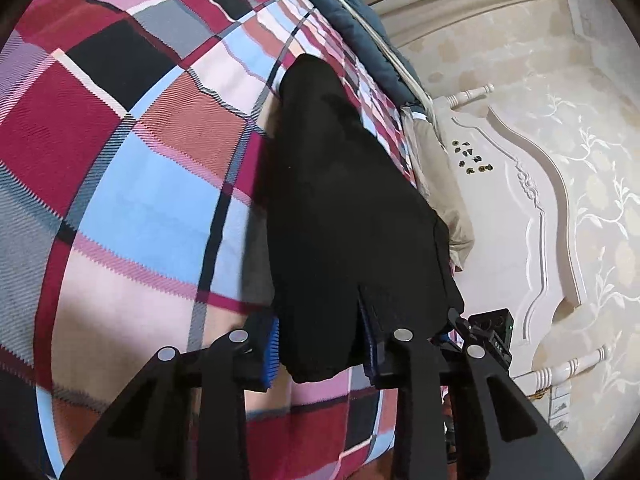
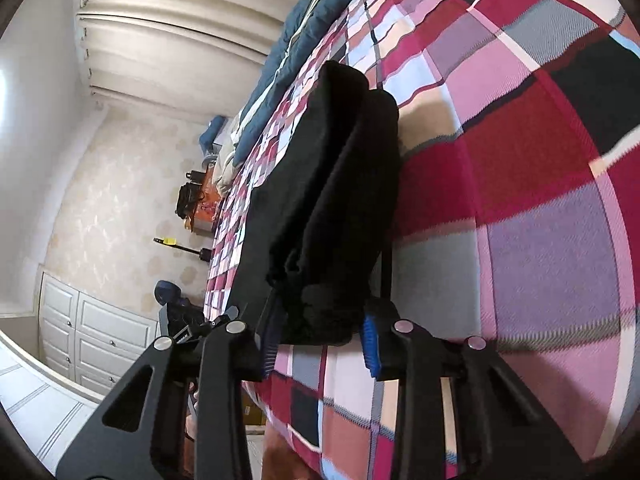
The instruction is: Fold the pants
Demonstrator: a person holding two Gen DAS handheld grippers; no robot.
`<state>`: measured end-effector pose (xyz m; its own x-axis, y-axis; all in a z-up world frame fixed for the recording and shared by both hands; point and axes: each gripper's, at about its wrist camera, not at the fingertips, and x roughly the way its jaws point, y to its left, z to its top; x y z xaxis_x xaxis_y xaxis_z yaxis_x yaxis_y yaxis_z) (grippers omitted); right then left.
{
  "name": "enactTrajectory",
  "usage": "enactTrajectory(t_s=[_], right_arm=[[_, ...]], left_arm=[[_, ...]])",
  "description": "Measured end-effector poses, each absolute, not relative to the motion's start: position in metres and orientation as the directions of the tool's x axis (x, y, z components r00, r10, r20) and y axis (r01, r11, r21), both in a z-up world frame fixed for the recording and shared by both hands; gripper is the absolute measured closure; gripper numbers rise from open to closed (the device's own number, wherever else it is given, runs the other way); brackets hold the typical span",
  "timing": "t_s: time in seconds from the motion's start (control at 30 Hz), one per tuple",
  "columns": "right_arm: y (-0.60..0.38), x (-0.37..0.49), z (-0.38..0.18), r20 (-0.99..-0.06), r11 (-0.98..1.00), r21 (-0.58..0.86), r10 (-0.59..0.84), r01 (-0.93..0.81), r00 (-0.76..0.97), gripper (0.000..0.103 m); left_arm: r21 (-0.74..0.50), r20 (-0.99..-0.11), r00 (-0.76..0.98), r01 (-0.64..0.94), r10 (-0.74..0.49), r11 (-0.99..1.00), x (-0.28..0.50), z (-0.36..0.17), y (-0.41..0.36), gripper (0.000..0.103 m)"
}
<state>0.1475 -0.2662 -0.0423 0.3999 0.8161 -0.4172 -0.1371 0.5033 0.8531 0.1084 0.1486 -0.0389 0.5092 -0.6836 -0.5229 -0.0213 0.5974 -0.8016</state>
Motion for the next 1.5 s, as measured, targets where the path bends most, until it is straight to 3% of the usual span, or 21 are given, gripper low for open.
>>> enactTrajectory(t_s=[0.3, 0.37, 0.43, 0.5, 0.6, 0.67, 0.83, 1.03, 1.33, 1.5], right_arm=[[-0.277, 0.122, -0.058, -0.407, 0.481, 0.869, 0.829, -0.118, 0.383, 0.071], [-0.279, 0.122, -0.065, -0.416, 0.487, 0.868, 0.823, -0.102, 0.388, 0.067], [-0.278, 0.123, -0.067, -0.427, 0.496, 0.864, 0.815, -0.092, 0.391, 0.060], [-0.277, 0.117, -0.063, -0.432, 0.512, 0.853, 0.804, -0.104, 0.409, 0.048], [-0.271, 0.104, -0.049, -0.472, 0.576, 0.807, 0.761, -0.129, 0.445, 0.024], [-0.265, 0.093, -0.042, -0.529, 0.651, 0.750, 0.698, -0.120, 0.482, 0.016], [-0.249, 0.068, -0.034, -0.608, 0.761, 0.643, 0.573, -0.083, 0.549, 0.015], [-0.212, 0.045, -0.027, -0.725, 0.928, 0.361, 0.341, -0.092, 0.599, 0.013], [-0.189, 0.021, -0.031, -0.741, 0.963, 0.234, 0.266, -0.134, 0.616, 0.013], [-0.185, 0.021, -0.030, -0.738, 0.964, 0.227, 0.264, -0.140, 0.620, 0.013]], left_arm=[[-0.797, -0.521, 0.498, 0.008, -0.693, 0.604, 0.079, -0.042, 0.143, 0.071], [-0.785, -0.525, 0.505, 0.023, -0.685, 0.619, 0.078, -0.044, 0.143, 0.066], [-0.774, -0.537, 0.517, 0.013, -0.667, 0.633, 0.078, -0.047, 0.143, 0.054], [-0.751, -0.560, 0.539, -0.010, -0.629, 0.660, 0.076, -0.047, 0.144, 0.033], [-0.724, -0.564, 0.581, -0.006, -0.586, 0.690, 0.067, -0.040, 0.145, 0.024], [-0.661, -0.609, 0.604, -0.027, -0.514, 0.750, 0.058, -0.035, 0.142, 0.023], [-0.466, -0.670, 0.678, -0.066, -0.303, 0.882, 0.031, -0.019, 0.127, 0.018], [-0.250, -0.702, 0.703, -0.094, -0.113, 0.964, 0.014, -0.015, 0.096, 0.018], [-0.098, -0.715, 0.700, -0.091, -0.006, 0.991, 0.008, -0.021, 0.063, 0.018], [-0.096, -0.711, 0.703, -0.092, -0.004, 0.991, 0.003, -0.018, 0.059, 0.018]])
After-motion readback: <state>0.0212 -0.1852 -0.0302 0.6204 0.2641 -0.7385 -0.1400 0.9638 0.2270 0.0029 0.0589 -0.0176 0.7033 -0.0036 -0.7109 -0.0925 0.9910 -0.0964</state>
